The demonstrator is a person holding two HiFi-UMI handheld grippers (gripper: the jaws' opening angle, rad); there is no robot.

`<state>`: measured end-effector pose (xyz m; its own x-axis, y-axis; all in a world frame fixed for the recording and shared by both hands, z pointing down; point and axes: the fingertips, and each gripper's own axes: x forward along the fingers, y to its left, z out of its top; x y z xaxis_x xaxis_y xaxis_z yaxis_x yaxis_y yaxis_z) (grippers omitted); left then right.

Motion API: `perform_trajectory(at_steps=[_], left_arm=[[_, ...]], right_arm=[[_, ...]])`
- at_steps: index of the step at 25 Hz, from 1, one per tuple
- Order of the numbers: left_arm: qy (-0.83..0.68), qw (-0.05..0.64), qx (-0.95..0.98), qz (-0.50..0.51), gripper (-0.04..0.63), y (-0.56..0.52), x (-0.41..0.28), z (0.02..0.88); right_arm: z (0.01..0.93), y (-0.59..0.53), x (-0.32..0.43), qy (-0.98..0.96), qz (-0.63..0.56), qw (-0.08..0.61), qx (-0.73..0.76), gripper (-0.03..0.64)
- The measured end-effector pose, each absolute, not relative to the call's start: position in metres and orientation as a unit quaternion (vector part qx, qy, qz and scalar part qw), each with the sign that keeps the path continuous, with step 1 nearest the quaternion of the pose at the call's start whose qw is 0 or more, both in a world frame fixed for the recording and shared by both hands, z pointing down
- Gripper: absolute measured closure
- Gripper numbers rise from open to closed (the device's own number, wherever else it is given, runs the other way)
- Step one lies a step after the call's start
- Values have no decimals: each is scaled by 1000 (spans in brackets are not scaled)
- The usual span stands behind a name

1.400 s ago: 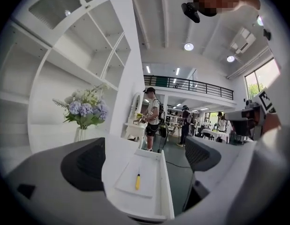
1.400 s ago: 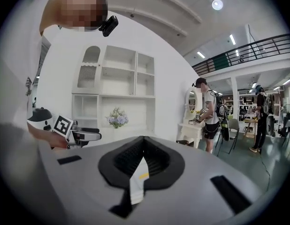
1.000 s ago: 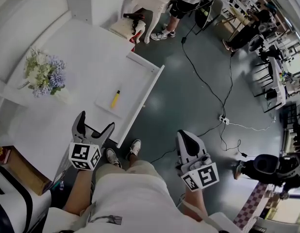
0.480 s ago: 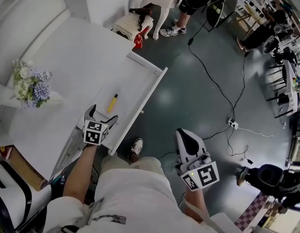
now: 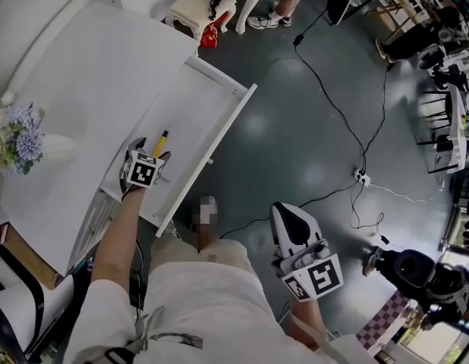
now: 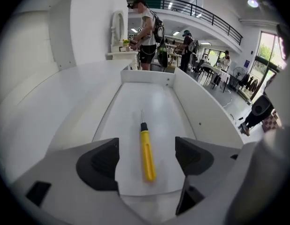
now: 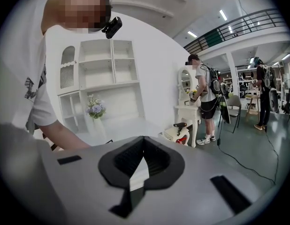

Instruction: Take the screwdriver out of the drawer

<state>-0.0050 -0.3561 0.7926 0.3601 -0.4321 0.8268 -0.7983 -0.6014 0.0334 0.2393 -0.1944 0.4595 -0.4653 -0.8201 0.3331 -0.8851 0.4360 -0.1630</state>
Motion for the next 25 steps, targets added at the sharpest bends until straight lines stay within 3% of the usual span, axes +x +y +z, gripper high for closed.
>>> perform_trajectory(at_steps=[10,15,20,25], left_arm=[[-339,238,786,458,321,-375,7,814],[-302,233,779,497,427,-365,5,831],[-308,254,775,490,488,-373,0,833],[-312,246,778,487,508,-370,-7,832]], right_arm=[[484,-196,227,-836,189,113,502,607],[487,-197,212,-842,193,129,487,607],[492,-206,192,-848,194,137,473,607],[489,-210,167,-858,184,143,458,608]])
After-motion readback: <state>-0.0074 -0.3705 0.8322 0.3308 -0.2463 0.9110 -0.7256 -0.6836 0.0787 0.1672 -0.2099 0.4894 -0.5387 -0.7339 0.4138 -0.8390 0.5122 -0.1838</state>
